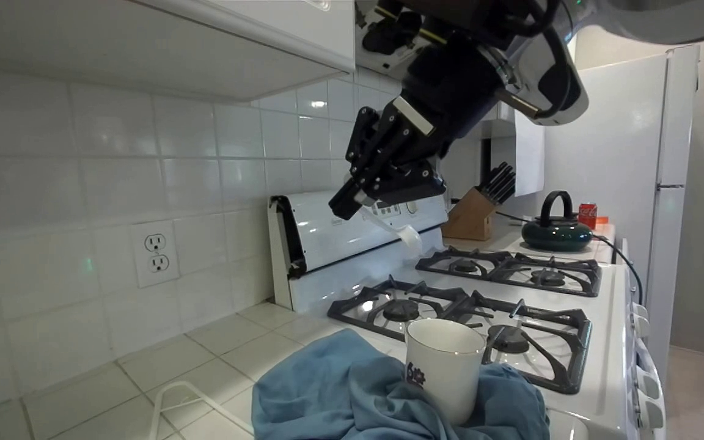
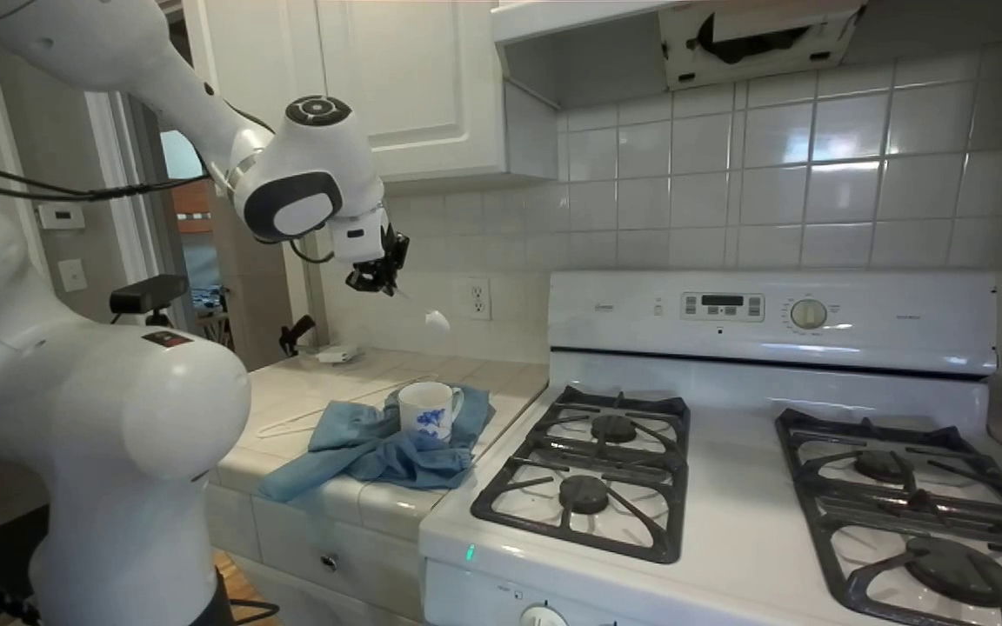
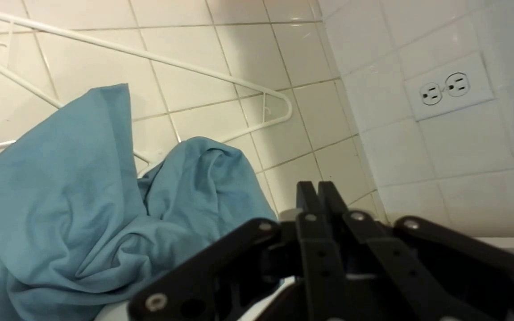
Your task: Put the plastic spoon inside the white mug
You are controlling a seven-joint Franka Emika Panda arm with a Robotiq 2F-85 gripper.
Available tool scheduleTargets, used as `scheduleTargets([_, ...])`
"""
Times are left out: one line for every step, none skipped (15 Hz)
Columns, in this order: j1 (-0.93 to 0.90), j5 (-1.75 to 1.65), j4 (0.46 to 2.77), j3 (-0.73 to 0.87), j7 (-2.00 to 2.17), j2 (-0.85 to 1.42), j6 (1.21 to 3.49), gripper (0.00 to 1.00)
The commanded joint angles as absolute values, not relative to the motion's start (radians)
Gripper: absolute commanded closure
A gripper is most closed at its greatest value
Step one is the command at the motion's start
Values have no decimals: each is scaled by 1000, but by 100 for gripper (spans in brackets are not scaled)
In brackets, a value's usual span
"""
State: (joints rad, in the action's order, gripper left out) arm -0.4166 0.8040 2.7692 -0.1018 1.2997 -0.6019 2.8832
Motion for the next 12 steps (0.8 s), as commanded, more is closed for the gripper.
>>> scheduleTargets([-511, 1008, 2769, -33, 1101, -585, 2972, 99])
scheduleTargets([-531, 1063, 2769, -20, 1058, -585, 2976, 99])
scheduleTargets([-566, 1135, 2769, 13, 1009, -595, 2961, 99])
scheduleTargets([-566, 1181, 2770, 12, 992, -589, 2952, 99])
scheduleTargets([-588, 1246, 2770, 33, 950, -598, 2943, 99])
scheduleTargets([-594, 1298, 2770, 40, 930, -596, 2941, 99])
scheduleTargets([-595, 1345, 2770, 42, 919, -593, 2937, 99])
scheduleTargets([-593, 1383, 2770, 42, 904, -587, 2937, 99])
scheduleTargets([-593, 1420, 2770, 49, 893, -584, 2925, 99])
scheduleTargets([-589, 1453, 2771, 47, 883, -576, 2928, 99])
scheduleTargets([-592, 1487, 2772, 55, 865, -575, 2917, 99])
scheduleTargets([-589, 1510, 2772, 54, 855, -562, 2920, 99])
